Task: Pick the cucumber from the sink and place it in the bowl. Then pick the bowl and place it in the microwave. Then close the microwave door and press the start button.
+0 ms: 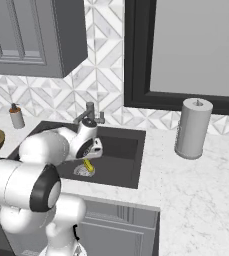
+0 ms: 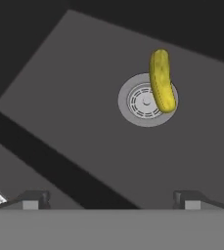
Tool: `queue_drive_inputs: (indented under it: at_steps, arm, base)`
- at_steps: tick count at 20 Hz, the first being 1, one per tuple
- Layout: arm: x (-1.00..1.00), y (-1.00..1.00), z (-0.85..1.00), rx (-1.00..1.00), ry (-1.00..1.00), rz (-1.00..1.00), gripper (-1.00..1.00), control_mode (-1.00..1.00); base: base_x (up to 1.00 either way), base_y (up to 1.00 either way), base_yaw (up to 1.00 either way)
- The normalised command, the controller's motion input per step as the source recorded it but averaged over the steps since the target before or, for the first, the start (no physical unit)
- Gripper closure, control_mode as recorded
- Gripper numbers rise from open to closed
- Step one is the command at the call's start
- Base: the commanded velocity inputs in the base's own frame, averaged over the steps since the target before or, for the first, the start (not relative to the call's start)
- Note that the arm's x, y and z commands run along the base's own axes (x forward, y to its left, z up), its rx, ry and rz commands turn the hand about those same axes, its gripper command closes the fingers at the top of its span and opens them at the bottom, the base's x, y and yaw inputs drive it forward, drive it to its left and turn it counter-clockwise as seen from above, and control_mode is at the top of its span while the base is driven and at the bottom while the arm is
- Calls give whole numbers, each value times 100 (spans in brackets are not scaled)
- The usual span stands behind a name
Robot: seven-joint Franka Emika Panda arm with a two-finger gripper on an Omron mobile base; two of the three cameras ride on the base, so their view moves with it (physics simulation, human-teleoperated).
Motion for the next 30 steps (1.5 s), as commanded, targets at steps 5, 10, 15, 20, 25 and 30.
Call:
queue_drive_inputs:
  at_steps: [5, 10, 15, 20, 25, 30]
  arm:
    - [14, 0, -39, 0, 0, 0, -100, -100]
    - [19, 0, -33, 0, 0, 0, -100, -100]
    - [26, 0, -21, 1, 0, 0, -100, -100]
    - [14, 1, -24, 14, -1, 7, -100, -100]
    - [23, 7, -13, 0, 0, 1, -100, -100]
    - [19, 17, -7, -1, 2, 0, -100, -100]
  base:
    - [0, 0, 0]
    - [0, 0, 0]
    - [0, 0, 0]
    - [0, 0, 0]
    - [0, 0, 0]
    - [0, 0, 0]
